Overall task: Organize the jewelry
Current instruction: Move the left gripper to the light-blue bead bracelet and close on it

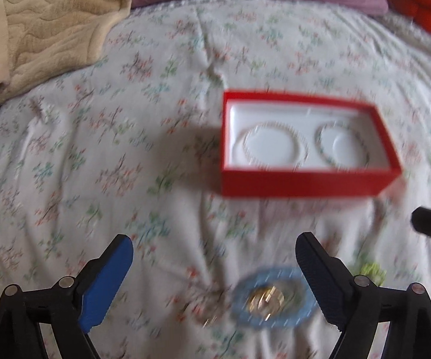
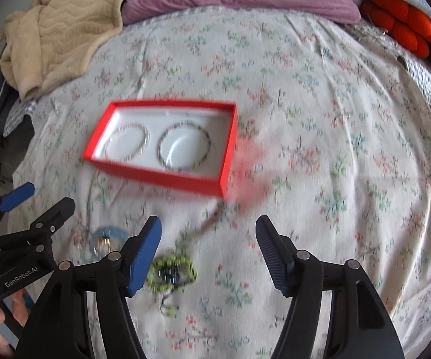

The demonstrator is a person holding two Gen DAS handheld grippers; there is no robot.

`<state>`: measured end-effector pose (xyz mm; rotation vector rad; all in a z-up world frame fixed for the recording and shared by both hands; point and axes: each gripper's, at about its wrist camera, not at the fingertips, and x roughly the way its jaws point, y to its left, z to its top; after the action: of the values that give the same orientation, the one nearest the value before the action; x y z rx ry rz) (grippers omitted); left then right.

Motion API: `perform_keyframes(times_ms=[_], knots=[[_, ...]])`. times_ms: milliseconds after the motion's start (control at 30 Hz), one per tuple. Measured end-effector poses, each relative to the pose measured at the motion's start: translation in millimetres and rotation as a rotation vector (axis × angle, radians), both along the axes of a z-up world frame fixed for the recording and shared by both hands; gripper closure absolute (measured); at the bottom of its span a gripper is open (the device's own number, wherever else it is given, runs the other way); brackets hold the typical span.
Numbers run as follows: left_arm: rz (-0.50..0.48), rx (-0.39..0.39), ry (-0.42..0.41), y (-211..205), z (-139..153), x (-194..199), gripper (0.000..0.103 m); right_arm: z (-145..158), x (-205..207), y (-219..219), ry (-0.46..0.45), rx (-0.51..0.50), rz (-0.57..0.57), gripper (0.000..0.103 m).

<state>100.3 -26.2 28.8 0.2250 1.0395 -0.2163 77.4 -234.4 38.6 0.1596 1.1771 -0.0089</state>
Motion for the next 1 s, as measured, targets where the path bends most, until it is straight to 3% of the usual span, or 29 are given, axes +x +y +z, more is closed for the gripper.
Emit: perform_keyframes(times_ms=[100, 433, 700, 800, 967, 1000], knots=[[-0.002, 0.026, 0.036, 8.1, -6.9, -7.1, 0.011, -8.2, -8.2, 0.1, 0.038, 0.003, 0.002, 0.033], [0.001, 0.005, 0.140, 29.5, -28.4, -16.1, 0.011, -31.7, -21.2, -9.0, 0.133, -0.001, -0.005, 0.032], [-0.002, -0.055, 0.204, 26.2, -39.6, -10.9, 0.012, -40.6, -23.6, -8.3, 0.164, -0.024, 0.012, 0.032], [-0.028, -0.089, 0.220, 15.5, -42.1, -7.2, 0.020, -40.8, -23.5, -8.6, 0.165, -0.022, 0.013, 0.032], [-0.081, -0.108, 0.250, -9.8, -54.6, 1.3, 0.050, -42.6, -24.1, -8.2, 0.170, -0.017, 0.013, 0.032], [-0.090, -0.106, 0.252, -14.4, -56.2, 2.3, 0.052, -43.2, -23.5, -6.9, 0.171, -0.017, 0.012, 0.032]])
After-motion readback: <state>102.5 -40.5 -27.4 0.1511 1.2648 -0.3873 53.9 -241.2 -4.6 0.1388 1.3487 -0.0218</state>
